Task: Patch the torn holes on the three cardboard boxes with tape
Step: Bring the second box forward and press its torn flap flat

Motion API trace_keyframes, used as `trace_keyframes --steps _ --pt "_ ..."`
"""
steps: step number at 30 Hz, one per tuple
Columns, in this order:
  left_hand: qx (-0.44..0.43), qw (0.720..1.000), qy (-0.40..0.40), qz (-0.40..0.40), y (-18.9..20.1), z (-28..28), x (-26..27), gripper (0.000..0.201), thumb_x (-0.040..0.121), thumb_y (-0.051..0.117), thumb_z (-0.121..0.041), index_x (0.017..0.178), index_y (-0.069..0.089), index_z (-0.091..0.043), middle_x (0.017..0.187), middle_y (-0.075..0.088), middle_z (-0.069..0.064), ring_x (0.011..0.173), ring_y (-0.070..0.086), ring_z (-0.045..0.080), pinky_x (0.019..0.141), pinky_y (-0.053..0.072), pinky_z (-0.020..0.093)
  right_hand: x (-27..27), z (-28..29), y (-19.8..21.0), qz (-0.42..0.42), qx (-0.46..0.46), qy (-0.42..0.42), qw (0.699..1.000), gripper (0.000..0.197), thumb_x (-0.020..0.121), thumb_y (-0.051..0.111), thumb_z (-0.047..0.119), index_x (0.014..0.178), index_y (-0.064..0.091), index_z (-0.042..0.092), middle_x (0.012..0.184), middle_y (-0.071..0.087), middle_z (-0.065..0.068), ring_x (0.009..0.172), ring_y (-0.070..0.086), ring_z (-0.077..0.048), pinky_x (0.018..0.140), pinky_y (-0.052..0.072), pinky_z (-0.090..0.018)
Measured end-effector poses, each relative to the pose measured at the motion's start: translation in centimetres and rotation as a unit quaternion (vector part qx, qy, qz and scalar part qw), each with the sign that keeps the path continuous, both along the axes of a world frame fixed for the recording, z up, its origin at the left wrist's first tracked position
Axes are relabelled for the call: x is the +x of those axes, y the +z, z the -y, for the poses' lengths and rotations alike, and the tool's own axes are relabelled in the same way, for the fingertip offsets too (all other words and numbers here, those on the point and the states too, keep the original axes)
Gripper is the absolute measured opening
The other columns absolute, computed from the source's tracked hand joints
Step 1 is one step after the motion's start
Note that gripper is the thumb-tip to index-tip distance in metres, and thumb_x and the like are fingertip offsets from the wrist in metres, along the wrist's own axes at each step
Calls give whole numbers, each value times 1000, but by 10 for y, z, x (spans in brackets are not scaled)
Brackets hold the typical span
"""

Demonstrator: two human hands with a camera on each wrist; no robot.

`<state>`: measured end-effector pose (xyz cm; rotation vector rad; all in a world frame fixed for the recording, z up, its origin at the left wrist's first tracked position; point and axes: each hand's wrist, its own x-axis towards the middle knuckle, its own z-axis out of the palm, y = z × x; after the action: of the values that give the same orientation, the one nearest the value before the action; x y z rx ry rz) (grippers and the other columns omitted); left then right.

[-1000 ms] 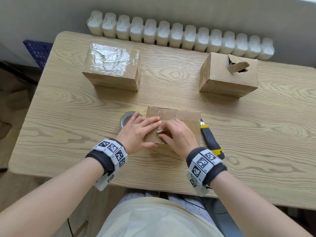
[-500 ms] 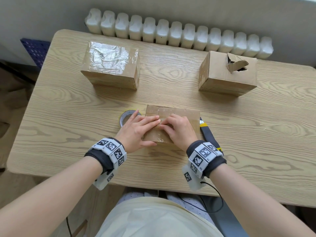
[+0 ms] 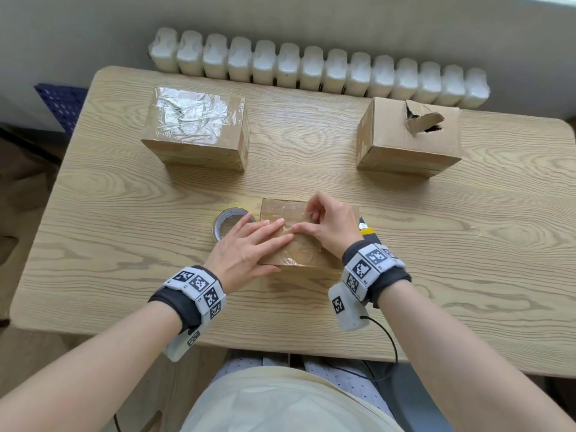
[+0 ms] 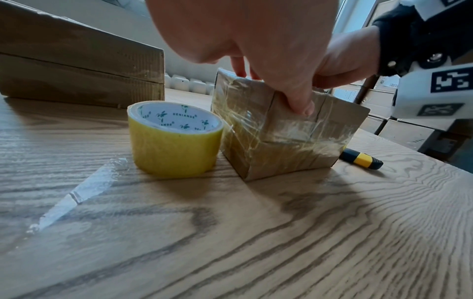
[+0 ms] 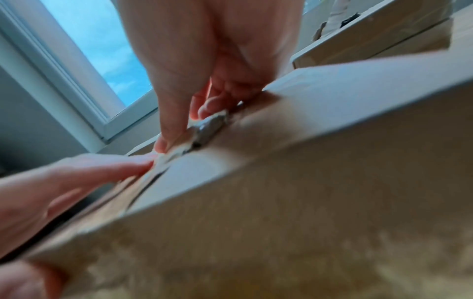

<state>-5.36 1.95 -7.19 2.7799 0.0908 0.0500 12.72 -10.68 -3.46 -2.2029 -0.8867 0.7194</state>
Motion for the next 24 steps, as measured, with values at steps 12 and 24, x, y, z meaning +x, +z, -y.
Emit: trace_keyframes --steps 12,24 --pt "99 992 -75 -9 7 29 16 80 83 59 -48 147 30 -9 154 27 8 136 37 22 113 25 38 15 8 -2 -19 14 -6 1000 14 74 77 15 77 64 20 73 59 7 66 52 -7 69 46 -28" --pt "93 993 -55 -48 1 30 18 79 83 59 -40 149 24 -15 156 20 0 143 21 17 115 13 35 -2 67 -2 101 66 31 992 25 82 56 -4 93 74 8 101 62 -6 95 58 -18 85 46 -23"
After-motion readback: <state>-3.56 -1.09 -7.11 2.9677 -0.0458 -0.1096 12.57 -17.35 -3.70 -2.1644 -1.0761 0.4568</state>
